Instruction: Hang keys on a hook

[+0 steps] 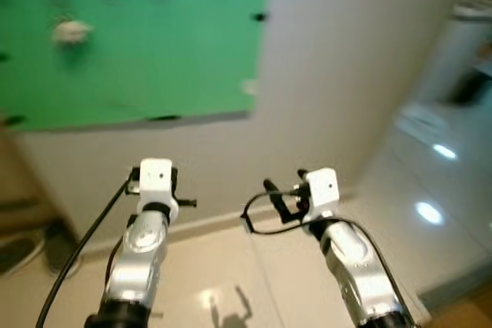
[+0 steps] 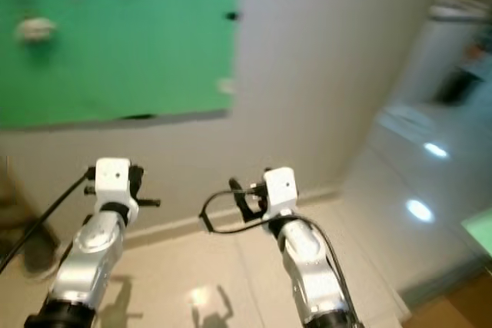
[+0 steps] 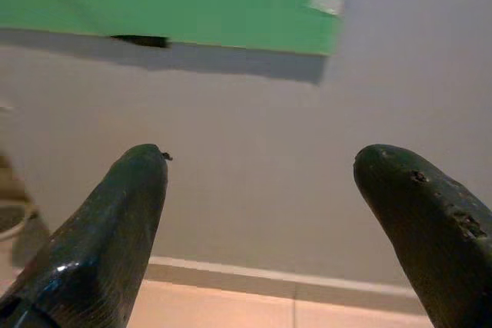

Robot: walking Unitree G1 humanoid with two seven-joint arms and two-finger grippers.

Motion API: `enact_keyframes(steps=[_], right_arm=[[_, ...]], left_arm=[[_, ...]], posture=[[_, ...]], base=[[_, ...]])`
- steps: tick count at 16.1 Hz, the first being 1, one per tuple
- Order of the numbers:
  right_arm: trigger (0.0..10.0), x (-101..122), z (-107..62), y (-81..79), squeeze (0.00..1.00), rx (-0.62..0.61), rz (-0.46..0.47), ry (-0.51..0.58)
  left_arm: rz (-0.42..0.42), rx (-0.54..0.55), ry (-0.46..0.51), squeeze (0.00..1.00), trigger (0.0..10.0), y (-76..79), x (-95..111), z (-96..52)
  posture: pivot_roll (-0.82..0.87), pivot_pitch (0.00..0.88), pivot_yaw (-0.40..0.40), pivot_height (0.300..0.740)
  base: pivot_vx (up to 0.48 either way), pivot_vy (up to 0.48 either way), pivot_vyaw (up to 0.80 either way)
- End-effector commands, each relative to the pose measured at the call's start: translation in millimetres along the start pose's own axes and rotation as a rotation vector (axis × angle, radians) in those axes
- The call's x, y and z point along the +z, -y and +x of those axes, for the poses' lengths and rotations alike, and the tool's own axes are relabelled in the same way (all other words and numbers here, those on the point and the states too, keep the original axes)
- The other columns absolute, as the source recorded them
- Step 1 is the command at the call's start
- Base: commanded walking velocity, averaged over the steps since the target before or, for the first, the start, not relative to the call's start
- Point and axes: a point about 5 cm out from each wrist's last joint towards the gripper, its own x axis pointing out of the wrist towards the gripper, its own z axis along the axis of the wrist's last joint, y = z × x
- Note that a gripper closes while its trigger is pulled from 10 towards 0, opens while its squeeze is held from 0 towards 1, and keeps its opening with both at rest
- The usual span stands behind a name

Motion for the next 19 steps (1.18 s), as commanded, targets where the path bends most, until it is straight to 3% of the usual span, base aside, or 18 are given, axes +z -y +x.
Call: enact_keyframes(steps=[1, 5, 8, 13, 14, 16, 17, 19], right_arm=[[10.0, -0.3, -6.2, 12.1, 1.0, -0.036, -0.012, -0.002], [10.0, -0.7, -6.5, 13.2, 1.0, -0.03, -0.011, -0.006], [10.0, -2.4, -6.4, 15.4, 1.0, -0.03, 0.026, -0.022], [10.0, -3.1, -6.4, 23.0, 1.0, -0.032, 0.059, -0.045], [10.0, -2.9, -6.2, 23.4, 1.0, -0.029, 0.064, -0.045], [10.0, -1.1, -7.2, 23.2, 1.0, -0.005, 0.064, -0.045], [10.0, -1.0, -7.2, 23.4, 1.0, -0.003, 0.064, -0.045], [10.0, -0.1, -6.9, 21.4, 1.0, 0.02, 0.063, -0.045]], left_arm=[[0.023, -0.056, 0.01, 0.0, 10.0, 18.2, 2.3, -1.3], [0.048, -0.05, -0.008, 0.0, 10.0, 20.2, 1.4, -0.5], [0.044, -0.03, -0.013, 0.0, 10.0, 13.3, 4.1, 4.1], [0.073, -0.009, -0.007, 0.0, 10.0, -26.7, 24.8, 27.8], [0.072, -0.015, -0.009, 0.0, 10.0, -26.9, 25.4, 28.7], [0.106, -0.269, -0.021, 0.0, 10.0, -12.2, 34.4, 34.2], [0.121, -0.317, -0.024, 0.0, 10.0, -9.6, 36.0, 34.8], [0.174, -0.525, 0.004, 0.0, 10.0, -7.7, 56.5, 36.0]], posture=[[-0.01, 0.0, -0.05, 0.74], [-0.01, 0.0, -0.047, 0.74], [-0.01, 0.0, -0.047, 0.74], [-0.02, 0.0, -0.045, 0.74], [-0.02, 0.0, -0.046, 0.74], [-0.02, 0.0, -0.055, 0.74], [-0.02, 0.0, -0.057, 0.74], [-0.03, 0.0, -0.056, 0.74]], base=[[0.0, -0.465, 0.49], [0.0, -0.458, 0.48], [0.184, -0.378, 0.49], [0.0, 0.0, 0.11], [0.0, 0.0, 0.0], [0.0, 0.0, 0.0], [0.0, 0.0, 0.0], [0.0, 0.0, 0.0]])
